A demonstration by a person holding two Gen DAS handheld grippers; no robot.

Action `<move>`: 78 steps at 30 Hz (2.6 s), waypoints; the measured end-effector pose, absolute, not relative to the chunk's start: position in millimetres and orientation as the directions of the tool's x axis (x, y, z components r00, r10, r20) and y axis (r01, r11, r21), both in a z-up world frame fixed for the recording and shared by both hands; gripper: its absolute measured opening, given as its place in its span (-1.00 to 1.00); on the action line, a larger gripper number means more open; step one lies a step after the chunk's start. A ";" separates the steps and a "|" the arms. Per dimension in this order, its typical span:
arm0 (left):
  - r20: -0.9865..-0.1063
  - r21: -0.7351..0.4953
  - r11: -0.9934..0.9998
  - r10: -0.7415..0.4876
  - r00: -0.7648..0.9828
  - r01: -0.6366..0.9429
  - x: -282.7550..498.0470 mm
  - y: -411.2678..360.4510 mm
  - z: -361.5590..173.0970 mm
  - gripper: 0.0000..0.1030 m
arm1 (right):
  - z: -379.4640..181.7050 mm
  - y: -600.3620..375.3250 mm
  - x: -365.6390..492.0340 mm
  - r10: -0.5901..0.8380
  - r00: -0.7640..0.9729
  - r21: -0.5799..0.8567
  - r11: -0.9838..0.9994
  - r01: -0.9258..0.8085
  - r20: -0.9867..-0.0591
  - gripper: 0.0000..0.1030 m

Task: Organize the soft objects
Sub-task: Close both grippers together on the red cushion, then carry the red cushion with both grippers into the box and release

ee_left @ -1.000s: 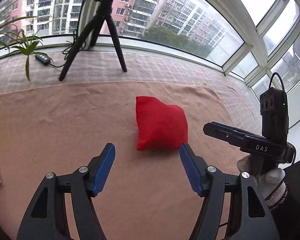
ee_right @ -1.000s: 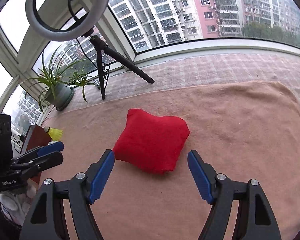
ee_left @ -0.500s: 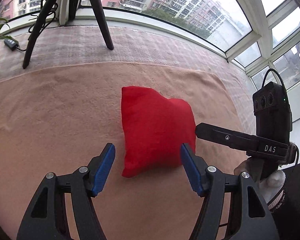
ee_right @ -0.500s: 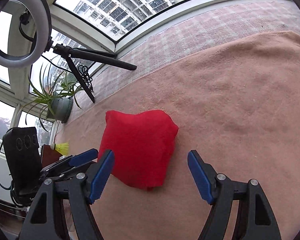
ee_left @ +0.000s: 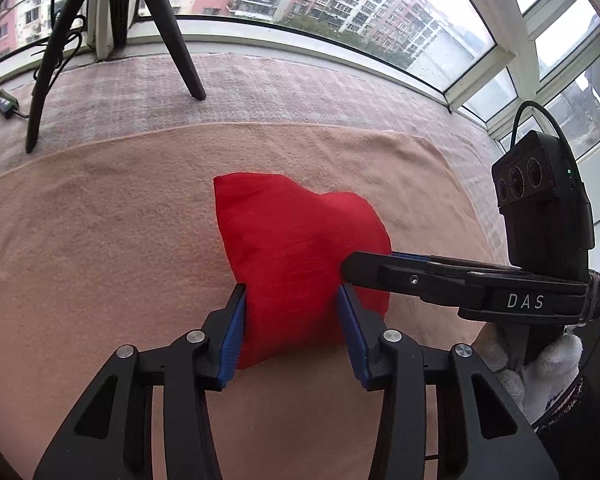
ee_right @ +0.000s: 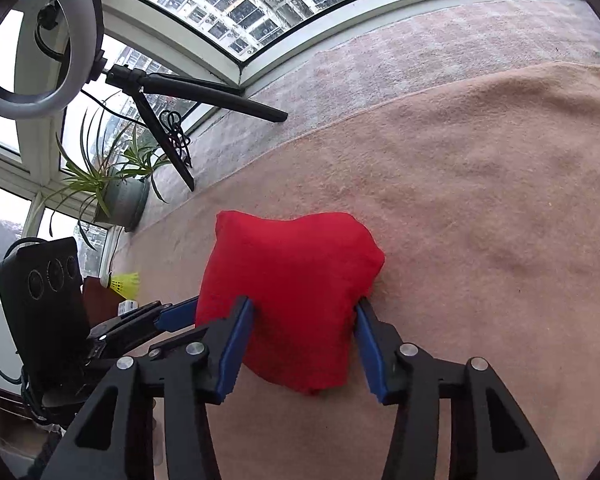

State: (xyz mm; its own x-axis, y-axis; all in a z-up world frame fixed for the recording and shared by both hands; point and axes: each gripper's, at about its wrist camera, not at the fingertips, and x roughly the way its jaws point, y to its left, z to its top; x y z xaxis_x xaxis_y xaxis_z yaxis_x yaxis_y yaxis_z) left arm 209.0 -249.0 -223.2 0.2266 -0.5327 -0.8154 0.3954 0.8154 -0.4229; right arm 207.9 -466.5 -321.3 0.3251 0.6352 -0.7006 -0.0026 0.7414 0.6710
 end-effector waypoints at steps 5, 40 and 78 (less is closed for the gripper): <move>-0.809 -0.413 0.812 -0.535 0.243 0.413 198.1 -251.6 -215.0 -0.19 | -310.9 -462.6 202.6 0.625 0.343 0.662 0.749 -0.014 -0.701 -0.24; -0.660 -0.264 0.930 -0.367 0.656 0.255 42.8 33.7 -90.4 -0.19 | -129.7 -169.2 104.0 0.727 0.338 0.533 0.676 -0.509 -0.598 -0.33; -0.659 -0.331 0.939 -0.161 0.735 -0.091 33.8 293.4 -114.7 -0.19 | -115.4 81.5 121.5 0.654 0.318 0.340 0.675 -0.654 -0.687 -0.11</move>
